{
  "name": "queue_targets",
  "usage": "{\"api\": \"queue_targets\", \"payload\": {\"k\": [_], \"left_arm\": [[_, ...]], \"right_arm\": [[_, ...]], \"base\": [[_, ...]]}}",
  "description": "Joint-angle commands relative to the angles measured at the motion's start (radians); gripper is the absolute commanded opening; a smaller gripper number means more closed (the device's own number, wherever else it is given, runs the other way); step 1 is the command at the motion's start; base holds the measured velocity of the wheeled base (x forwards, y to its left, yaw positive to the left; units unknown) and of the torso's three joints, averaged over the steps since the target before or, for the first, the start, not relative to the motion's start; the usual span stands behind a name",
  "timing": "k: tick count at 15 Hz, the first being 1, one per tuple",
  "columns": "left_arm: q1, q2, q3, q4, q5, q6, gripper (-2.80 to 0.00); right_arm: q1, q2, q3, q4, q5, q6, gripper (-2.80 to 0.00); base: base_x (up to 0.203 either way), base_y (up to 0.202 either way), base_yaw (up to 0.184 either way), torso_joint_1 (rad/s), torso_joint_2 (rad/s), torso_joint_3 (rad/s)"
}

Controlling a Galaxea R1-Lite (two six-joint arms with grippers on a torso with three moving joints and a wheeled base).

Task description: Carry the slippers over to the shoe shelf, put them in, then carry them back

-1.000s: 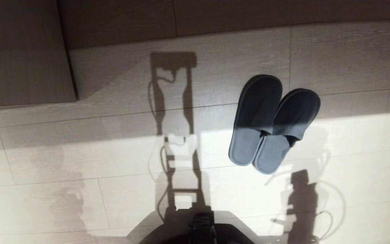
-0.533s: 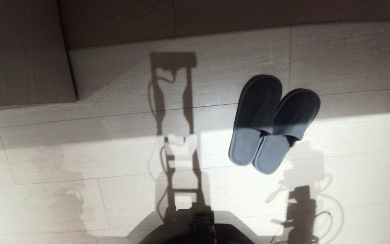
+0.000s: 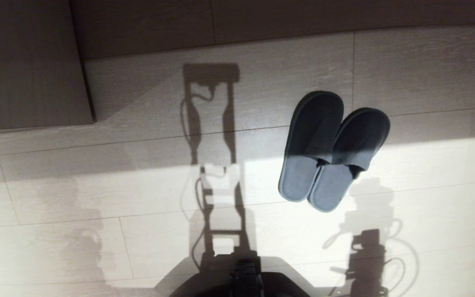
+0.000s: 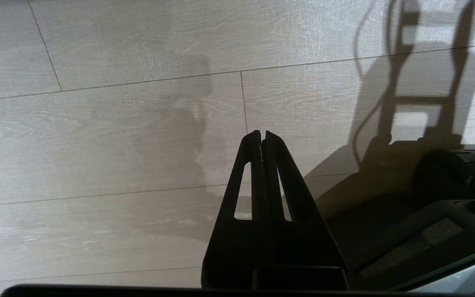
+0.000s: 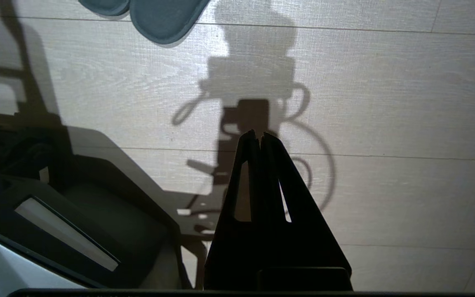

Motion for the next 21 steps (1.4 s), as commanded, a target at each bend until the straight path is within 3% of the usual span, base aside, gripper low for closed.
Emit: {"api": "queue_targets", "payload": {"k": [1,21], "left_arm": [[0.0,-0.002,0.002,0.0,0.0,-0.002,-2.8],[0.0,0.0,0.002,0.0,0.0,-0.005,-2.8]], "right_arm": [[0.0,0.002,0.002,0.002,0.0,-0.002,-2.8],[0.0,0.001,0.002,0.002,-0.001,0.004,-2.8]], "base": [[0.0,0.0,0.0,0.0,0.0,0.0],[0.0,0.0,0.0,0.0,0.0,0.187]]}}
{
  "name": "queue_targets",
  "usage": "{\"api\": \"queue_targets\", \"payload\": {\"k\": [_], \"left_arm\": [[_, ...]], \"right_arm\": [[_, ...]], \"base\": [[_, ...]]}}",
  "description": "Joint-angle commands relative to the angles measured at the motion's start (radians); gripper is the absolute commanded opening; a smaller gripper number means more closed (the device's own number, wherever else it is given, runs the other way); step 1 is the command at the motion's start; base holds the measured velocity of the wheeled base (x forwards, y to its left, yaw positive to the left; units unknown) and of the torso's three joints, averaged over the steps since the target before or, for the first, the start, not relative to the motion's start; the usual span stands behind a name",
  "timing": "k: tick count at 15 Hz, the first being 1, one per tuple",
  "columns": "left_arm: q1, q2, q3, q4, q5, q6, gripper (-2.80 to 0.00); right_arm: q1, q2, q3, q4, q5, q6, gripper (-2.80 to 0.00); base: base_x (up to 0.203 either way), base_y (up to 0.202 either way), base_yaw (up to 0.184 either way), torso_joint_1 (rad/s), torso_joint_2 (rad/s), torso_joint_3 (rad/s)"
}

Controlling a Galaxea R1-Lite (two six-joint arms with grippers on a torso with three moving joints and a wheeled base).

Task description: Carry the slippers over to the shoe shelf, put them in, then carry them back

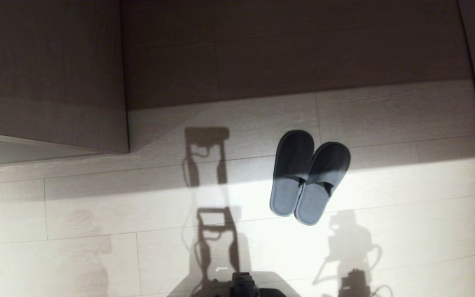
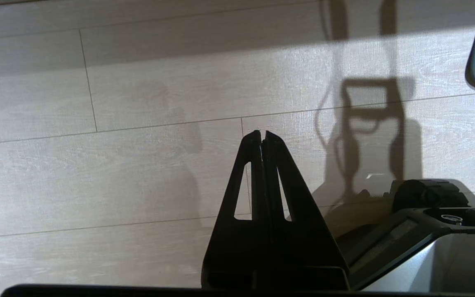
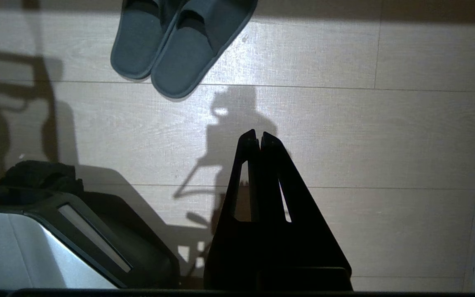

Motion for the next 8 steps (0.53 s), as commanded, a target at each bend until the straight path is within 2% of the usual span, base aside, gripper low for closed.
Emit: {"api": "queue_targets", "payload": {"k": [1,8], "left_arm": [[0.0,0.0,0.002,-0.001,0.0,-0.001,-2.8],[0.0,0.0,0.002,-0.001,0.0,0.001,-2.8]], "right_arm": [[0.0,0.001,0.002,0.0,0.001,-0.001,-2.8],[0.0,0.001,0.002,0.0,0.001,-0.001,-2.8]], "base": [[0.0,0.0,0.0,0.001,0.0,0.198],[0.0,0.0,0.0,0.001,0.0,0.198]]}}
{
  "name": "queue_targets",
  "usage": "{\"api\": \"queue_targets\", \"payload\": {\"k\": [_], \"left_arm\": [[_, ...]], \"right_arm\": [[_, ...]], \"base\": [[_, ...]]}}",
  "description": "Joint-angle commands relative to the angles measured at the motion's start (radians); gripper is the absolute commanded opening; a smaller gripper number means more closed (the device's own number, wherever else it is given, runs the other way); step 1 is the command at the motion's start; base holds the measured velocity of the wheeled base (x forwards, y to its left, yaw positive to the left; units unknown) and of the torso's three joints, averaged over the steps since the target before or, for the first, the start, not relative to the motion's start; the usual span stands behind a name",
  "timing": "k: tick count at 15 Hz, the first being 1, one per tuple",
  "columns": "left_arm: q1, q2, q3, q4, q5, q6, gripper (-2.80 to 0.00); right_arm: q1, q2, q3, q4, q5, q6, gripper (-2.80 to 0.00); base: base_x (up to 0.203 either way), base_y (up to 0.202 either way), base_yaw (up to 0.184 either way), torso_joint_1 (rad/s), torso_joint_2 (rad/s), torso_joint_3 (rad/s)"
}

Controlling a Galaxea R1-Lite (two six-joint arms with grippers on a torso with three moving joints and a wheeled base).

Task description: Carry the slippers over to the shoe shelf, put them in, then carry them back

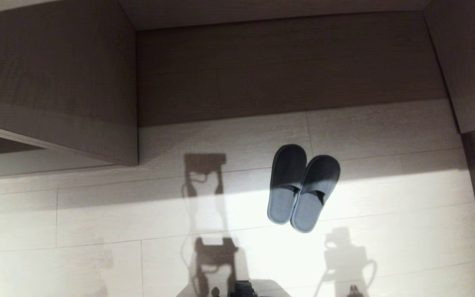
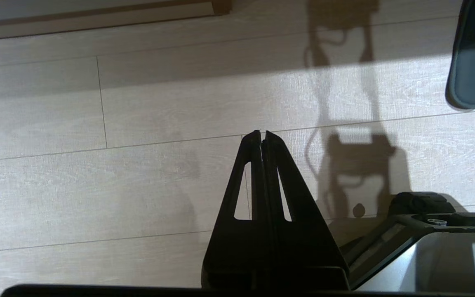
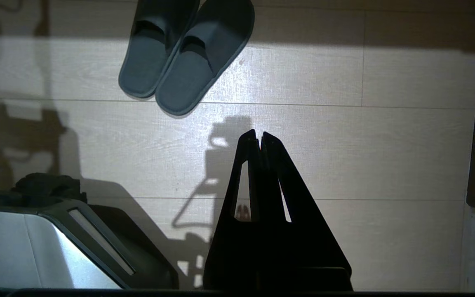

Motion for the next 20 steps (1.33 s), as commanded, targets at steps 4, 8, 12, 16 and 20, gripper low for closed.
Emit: {"api": "queue_targets", "payload": {"k": [4,8,12,16,20], "left_arm": [[0.0,0.0,0.002,-0.001,0.0,0.0,-2.8],[0.0,0.0,0.002,-0.001,0.0,0.0,-2.8],[0.0,0.0,0.002,-0.001,0.0,0.0,-2.8],[0.0,0.0,0.002,-0.001,0.0,0.0,-2.8],[0.0,0.0,0.002,-0.001,0.0,0.0,-2.8]], "right_arm": [[0.0,-0.001,0.002,0.0,0.001,-0.001,-2.8],[0.0,-0.001,0.002,0.0,0.001,-0.001,-2.8],[-0.001,-0.001,0.002,0.0,0.001,-0.001,-2.8],[0.0,-0.001,0.002,0.0,0.001,-0.001,-2.8],[0.0,-0.001,0.002,0.0,0.001,-0.001,-2.8]], "base": [[0.0,0.0,0.0,0.003,0.0,0.202],[0.0,0.0,0.0,0.001,0.0,0.2],[0.0,0.0,0.0,0.002,0.0,0.2],[0.0,0.0,0.0,0.005,0.0,0.202],[0.0,0.0,0.0,0.002,0.01,0.201]]}}
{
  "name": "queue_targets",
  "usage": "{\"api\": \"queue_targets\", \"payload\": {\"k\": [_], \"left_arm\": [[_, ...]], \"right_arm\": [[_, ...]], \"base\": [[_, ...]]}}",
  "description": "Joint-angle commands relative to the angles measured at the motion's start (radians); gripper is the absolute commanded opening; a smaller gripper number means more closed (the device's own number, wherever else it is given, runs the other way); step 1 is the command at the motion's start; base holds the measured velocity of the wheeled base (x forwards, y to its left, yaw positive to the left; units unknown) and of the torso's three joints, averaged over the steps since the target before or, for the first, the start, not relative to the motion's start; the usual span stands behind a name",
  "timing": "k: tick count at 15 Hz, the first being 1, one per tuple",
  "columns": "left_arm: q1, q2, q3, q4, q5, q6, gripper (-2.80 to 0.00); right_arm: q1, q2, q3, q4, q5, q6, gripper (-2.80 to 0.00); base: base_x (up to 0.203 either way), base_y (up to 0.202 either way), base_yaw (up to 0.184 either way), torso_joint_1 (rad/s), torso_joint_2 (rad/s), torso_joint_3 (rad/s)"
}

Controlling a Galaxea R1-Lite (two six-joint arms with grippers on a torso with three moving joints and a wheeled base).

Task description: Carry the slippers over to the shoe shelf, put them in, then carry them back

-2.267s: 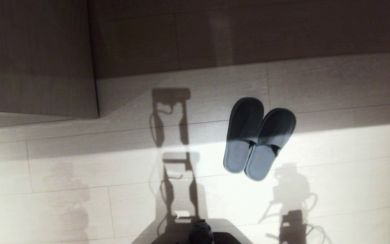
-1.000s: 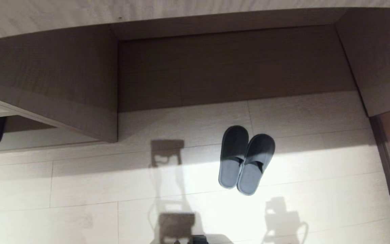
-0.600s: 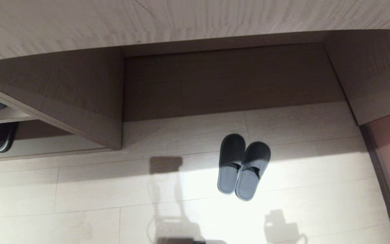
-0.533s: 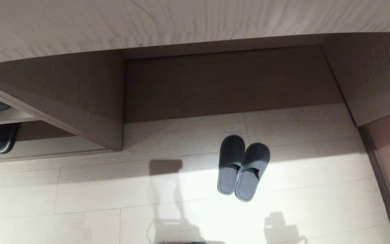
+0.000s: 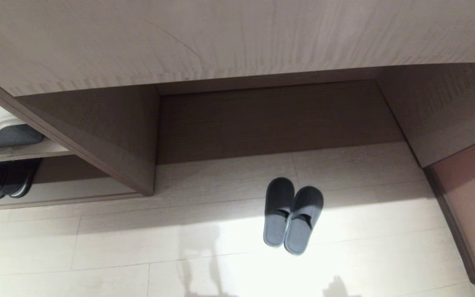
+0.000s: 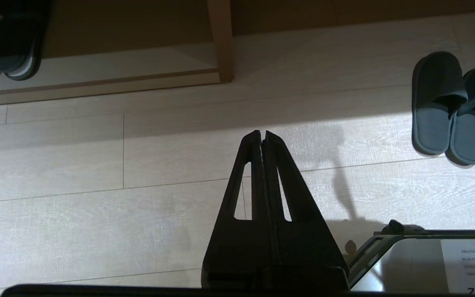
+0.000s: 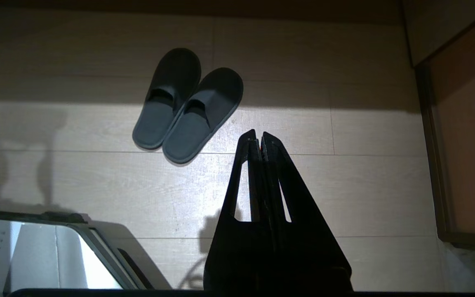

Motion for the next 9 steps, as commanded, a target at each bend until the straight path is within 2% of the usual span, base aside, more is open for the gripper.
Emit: {"api": "queue_targets", "payload": {"k": [1,9], "left_arm": [[0.0,0.001,0.002,0.0,0.0,-0.001,-2.8],[0.0,0.001,0.002,0.0,0.0,-0.002,-2.8]], "right_arm": [[0.001,-0.001,0.002,0.0,0.001,-0.001,-2.8],[0.001,-0.001,0.002,0.0,0.001,-0.001,-2.8]], "base": [[0.0,0.0,0.0,0.002,0.0,0.207],[0.0,0.0,0.0,0.002,0.0,0.203]]}}
